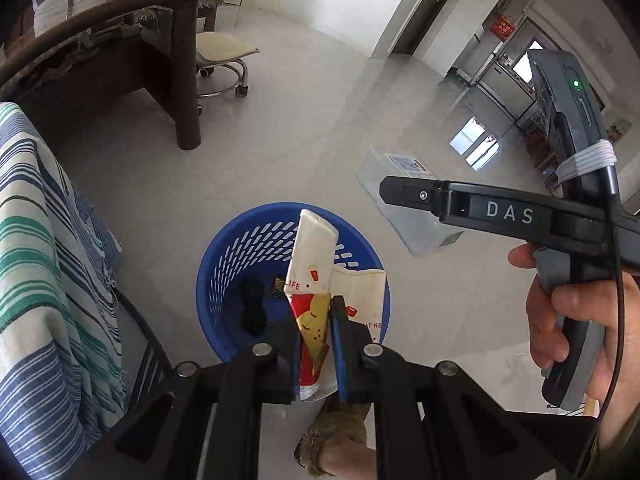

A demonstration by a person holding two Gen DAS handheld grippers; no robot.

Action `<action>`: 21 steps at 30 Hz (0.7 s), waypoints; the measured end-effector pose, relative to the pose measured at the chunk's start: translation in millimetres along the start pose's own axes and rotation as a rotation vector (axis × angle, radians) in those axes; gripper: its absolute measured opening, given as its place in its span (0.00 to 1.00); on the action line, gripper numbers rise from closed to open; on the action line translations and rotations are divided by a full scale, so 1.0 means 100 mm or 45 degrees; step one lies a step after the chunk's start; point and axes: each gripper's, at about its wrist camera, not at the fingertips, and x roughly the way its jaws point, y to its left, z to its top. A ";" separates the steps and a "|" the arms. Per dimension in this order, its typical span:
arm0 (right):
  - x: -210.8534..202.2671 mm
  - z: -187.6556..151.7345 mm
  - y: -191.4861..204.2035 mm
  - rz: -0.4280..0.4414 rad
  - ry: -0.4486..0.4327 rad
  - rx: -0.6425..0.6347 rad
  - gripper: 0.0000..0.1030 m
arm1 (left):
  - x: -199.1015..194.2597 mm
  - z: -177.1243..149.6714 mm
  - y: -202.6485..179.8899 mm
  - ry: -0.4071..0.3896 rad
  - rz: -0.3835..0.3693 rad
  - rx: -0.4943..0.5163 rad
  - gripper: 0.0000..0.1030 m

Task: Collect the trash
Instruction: 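Carry the wrapper and plastic box over the blue wastebasket with both tools, then open both tools to drop wrapper and box into the wastebasket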

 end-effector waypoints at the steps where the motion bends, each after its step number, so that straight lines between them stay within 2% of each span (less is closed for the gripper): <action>1: 0.02 0.00 -0.02 0.005 0.006 0.009 0.63 | 0.05 0.01 0.00 0.007 0.003 0.003 0.13; 5: 0.12 0.05 -0.07 0.012 0.012 0.044 0.64 | 0.21 0.04 0.01 0.006 0.027 0.010 0.14; 6: 0.14 0.05 -0.08 0.027 0.010 0.061 0.64 | 0.27 0.06 0.02 0.007 0.031 0.002 0.17; 7: 0.16 0.05 -0.09 0.043 0.009 0.081 0.66 | 0.33 0.07 0.04 0.018 0.030 -0.011 0.33; 9: 0.21 0.07 -0.14 0.058 0.016 0.111 0.74 | 0.42 0.11 0.11 0.022 0.044 -0.045 0.53; 13: 0.08 0.10 -0.18 0.033 -0.037 0.140 0.76 | 0.28 0.12 0.17 -0.045 0.064 -0.100 0.53; 17: -0.32 0.15 -0.11 -0.041 -0.227 0.108 0.83 | -0.28 0.09 0.08 -0.196 0.049 -0.091 0.53; 20: -0.74 0.15 0.07 -0.123 -0.447 0.043 0.91 | -0.89 -0.05 -0.02 -0.352 0.045 -0.066 0.54; 21: -0.89 0.13 0.16 -0.149 -0.530 0.018 0.96 | -1.09 -0.12 -0.05 -0.398 0.057 -0.058 0.58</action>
